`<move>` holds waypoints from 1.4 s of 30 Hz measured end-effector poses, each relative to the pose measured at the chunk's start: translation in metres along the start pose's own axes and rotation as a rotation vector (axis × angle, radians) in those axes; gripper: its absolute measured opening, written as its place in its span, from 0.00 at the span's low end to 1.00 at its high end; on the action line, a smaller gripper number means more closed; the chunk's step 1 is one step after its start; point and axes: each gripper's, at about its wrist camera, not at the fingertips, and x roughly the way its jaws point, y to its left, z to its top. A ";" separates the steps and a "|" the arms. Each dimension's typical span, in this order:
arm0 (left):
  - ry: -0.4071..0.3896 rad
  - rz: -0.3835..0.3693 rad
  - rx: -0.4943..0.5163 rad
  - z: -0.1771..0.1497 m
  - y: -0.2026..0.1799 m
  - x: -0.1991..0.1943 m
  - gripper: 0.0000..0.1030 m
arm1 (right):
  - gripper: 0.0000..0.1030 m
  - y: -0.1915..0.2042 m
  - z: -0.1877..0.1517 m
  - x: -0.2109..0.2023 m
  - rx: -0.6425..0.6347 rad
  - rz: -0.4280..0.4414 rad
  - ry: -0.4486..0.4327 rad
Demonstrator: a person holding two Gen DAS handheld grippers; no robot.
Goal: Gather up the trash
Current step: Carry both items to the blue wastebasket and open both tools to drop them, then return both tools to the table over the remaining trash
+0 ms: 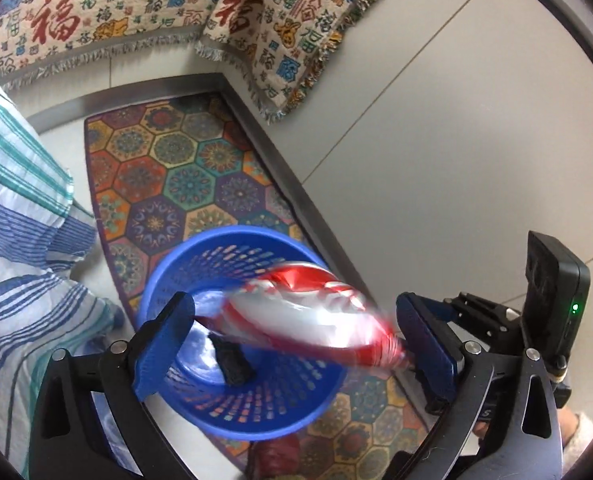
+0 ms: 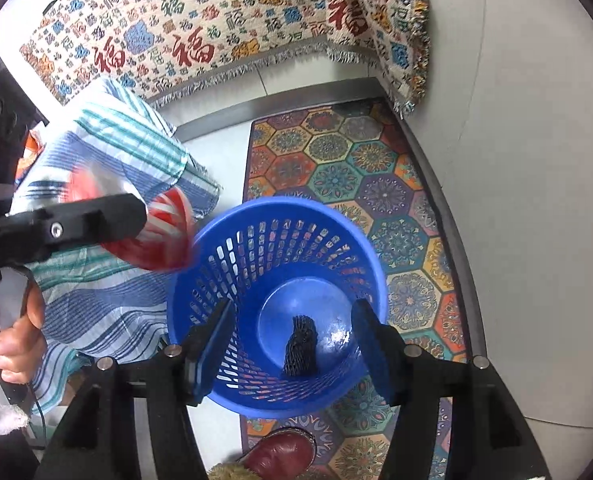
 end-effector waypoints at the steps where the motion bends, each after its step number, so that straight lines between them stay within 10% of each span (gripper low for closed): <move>1: 0.000 -0.003 -0.003 0.001 -0.001 -0.001 0.98 | 0.60 -0.001 0.000 -0.002 0.003 0.000 -0.005; 11: -0.029 0.004 0.003 0.001 -0.005 -0.013 0.98 | 0.60 -0.007 0.002 -0.016 -0.001 0.009 -0.029; 19: -0.175 0.071 0.080 -0.035 0.001 -0.123 0.98 | 0.60 0.035 0.015 -0.054 -0.115 -0.002 -0.150; 31: -0.248 0.494 0.029 -0.140 0.124 -0.286 0.98 | 0.66 0.202 0.026 -0.123 -0.348 0.089 -0.360; 42: -0.156 0.730 -0.079 -0.199 0.265 -0.350 1.00 | 0.66 0.384 -0.007 -0.065 -0.603 0.206 -0.153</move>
